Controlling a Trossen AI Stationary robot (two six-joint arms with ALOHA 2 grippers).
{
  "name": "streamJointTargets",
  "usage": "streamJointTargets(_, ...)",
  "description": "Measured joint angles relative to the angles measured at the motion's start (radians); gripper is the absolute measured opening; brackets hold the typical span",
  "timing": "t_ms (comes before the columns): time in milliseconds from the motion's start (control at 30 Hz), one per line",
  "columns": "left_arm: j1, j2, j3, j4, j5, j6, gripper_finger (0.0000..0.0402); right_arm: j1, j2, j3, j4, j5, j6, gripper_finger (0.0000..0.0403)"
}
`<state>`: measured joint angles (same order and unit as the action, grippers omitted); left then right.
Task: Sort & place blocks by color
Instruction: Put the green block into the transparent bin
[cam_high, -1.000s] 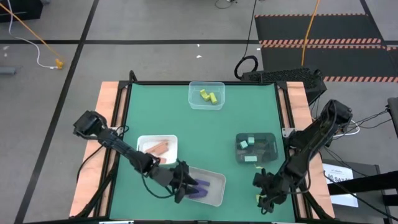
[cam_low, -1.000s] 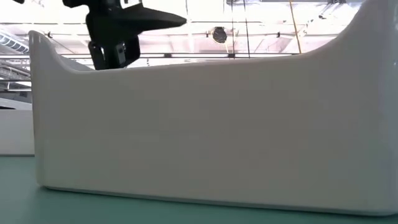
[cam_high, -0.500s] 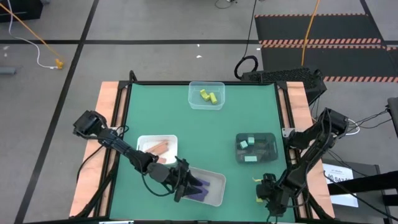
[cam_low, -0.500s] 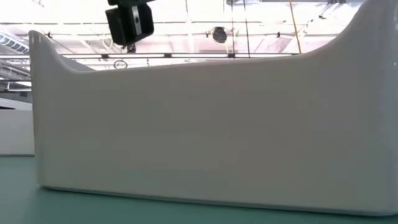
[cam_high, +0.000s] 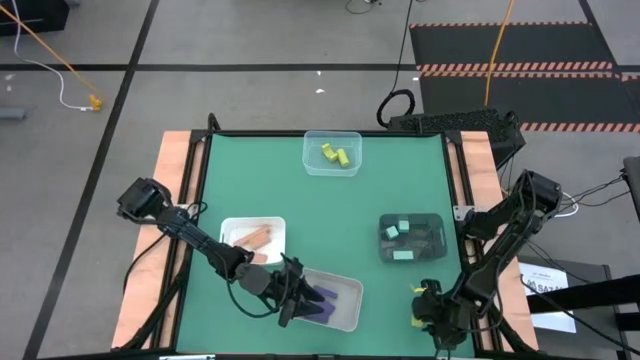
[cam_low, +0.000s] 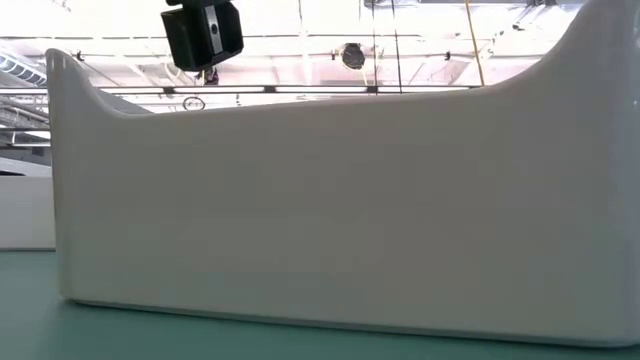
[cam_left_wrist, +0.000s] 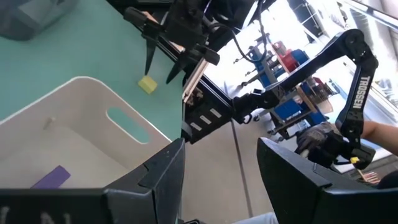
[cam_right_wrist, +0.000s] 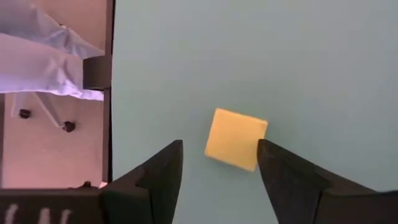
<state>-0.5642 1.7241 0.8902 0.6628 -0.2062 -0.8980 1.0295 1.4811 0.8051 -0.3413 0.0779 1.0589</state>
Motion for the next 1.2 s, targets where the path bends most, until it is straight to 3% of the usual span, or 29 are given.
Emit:
streamJointTargets(300,0.001,0.000,0.000,-0.010,0.000,0.006,0.0200,0.000,0.050,0.000,0.083,0.077,-0.113,0.0204)
streamJointTargets(533,0.001,0.000,0.000,-0.010,0.018,0.039,0.0200,0.000,0.060,0.000,0.080,0.122,-0.322,0.0214)
streamJointTargets(667,0.001,0.000,0.000,-0.013,0.049,0.039,0.0200,0.000,0.061,-0.001,0.101,0.129,-0.291,0.0214)
streamJointTargets(767,0.001,0.000,0.000,-0.017,0.050,0.050,0.0200,-0.001,0.061,-0.002,0.178,0.134,-0.257,0.0214)
streamJointTargets(1000,0.003,0.000,0.000,-0.016,0.050,0.065,0.0200,-0.036,0.061,-0.002,0.329,0.159,-0.385,0.0215)
streamJointTargets(1200,0.003,0.000,0.000,-0.016,0.050,0.052,0.0200,-0.073,0.061,-0.002,0.474,0.158,-0.399,0.0215)
